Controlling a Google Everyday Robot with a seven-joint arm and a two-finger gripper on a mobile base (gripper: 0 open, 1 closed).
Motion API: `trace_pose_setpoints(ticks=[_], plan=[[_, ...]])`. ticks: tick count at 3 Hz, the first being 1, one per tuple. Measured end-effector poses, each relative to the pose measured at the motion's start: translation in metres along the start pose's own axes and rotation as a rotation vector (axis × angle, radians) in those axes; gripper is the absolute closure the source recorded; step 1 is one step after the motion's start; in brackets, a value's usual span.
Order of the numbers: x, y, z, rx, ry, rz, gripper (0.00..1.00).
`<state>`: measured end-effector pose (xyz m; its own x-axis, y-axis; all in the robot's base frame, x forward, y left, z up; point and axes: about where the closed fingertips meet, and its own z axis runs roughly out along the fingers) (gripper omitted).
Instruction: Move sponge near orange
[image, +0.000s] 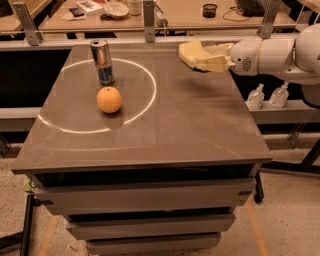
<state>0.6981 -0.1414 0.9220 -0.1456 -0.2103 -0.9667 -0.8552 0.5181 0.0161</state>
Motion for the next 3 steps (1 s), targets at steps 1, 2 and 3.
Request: trace_pose_setpoints(ticks=[1,2,3], plan=[[-0.009,0.027,0.004,-0.157,0.014,-0.005,1.0],[0.011,0.07,0.008,-0.335,0.112,0.002,1.0],[0.038,0.12,0.007,-0.513,0.221,-0.006,1.0]])
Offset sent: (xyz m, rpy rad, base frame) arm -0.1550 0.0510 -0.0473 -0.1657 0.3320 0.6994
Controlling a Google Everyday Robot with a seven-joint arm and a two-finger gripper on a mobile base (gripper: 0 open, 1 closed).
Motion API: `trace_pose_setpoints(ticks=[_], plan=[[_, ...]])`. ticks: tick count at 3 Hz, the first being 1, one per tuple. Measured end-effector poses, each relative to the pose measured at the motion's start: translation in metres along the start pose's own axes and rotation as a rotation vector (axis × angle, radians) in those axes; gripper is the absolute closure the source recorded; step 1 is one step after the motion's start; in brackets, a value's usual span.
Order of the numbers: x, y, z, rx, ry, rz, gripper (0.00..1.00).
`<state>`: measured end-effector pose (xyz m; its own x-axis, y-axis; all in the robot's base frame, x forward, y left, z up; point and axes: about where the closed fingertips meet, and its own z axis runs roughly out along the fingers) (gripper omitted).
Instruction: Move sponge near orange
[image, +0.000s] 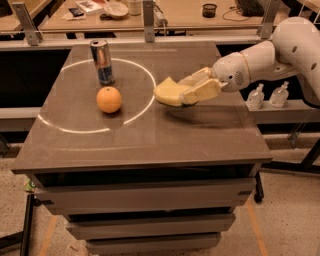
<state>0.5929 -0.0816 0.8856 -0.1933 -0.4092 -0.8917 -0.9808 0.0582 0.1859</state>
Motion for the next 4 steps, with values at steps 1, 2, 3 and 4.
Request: trace_pose_setpoints(ticks=[1,2,3,4], plan=[[0.005,0.01,0.003,-0.041,0.017,0.003,1.0],[0.005,0.01,0.003,-0.041,0.017,0.003,1.0],[-0.001,0.018,0.024,-0.067,0.014,-0.006,1.0],[-0.007,0.028,0.05,-0.087,0.012,-0.007,1.0]])
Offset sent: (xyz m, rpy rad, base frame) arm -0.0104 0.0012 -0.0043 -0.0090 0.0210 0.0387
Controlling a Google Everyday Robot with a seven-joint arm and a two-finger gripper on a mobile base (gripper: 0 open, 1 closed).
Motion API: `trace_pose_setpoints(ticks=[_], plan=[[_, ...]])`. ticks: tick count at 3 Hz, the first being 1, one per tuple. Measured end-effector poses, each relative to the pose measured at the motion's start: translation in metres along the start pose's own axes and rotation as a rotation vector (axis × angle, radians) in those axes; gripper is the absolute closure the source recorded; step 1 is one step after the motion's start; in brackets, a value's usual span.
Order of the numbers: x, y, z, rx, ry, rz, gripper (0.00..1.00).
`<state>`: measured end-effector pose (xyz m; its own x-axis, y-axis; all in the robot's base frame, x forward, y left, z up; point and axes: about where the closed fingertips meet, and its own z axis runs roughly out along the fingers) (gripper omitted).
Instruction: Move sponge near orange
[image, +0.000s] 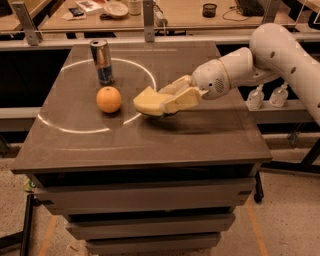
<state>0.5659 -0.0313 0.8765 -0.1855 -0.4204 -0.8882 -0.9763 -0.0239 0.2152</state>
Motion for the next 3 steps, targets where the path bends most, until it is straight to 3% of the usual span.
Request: trace_pose_setpoints(ticks=[3], plan=[[-0.015,-0.005,0.065,-0.034,-0.007,0.004,1.0]])
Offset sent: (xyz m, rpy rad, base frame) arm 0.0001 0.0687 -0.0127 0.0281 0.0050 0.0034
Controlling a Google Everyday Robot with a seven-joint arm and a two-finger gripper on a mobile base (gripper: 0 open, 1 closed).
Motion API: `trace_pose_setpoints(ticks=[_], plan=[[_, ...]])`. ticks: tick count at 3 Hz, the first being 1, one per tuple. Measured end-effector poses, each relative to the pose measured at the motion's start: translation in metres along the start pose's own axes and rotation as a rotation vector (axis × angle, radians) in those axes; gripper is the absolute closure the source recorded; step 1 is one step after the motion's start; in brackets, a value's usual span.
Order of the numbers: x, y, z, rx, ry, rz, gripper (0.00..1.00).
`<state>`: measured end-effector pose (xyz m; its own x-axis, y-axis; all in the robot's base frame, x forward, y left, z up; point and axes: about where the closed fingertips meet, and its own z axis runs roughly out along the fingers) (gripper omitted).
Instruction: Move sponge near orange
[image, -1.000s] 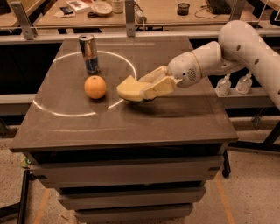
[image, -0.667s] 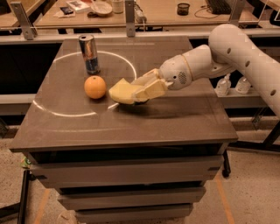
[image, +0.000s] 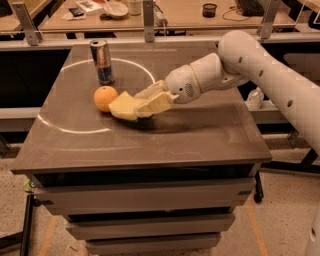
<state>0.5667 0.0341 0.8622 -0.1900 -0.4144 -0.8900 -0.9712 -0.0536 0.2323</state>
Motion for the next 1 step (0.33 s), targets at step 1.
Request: trace_pose_setpoints(ticks=[1], plan=[[-0.0002,0.0008,0.0013,-0.003,0.0,-0.001,0.82]])
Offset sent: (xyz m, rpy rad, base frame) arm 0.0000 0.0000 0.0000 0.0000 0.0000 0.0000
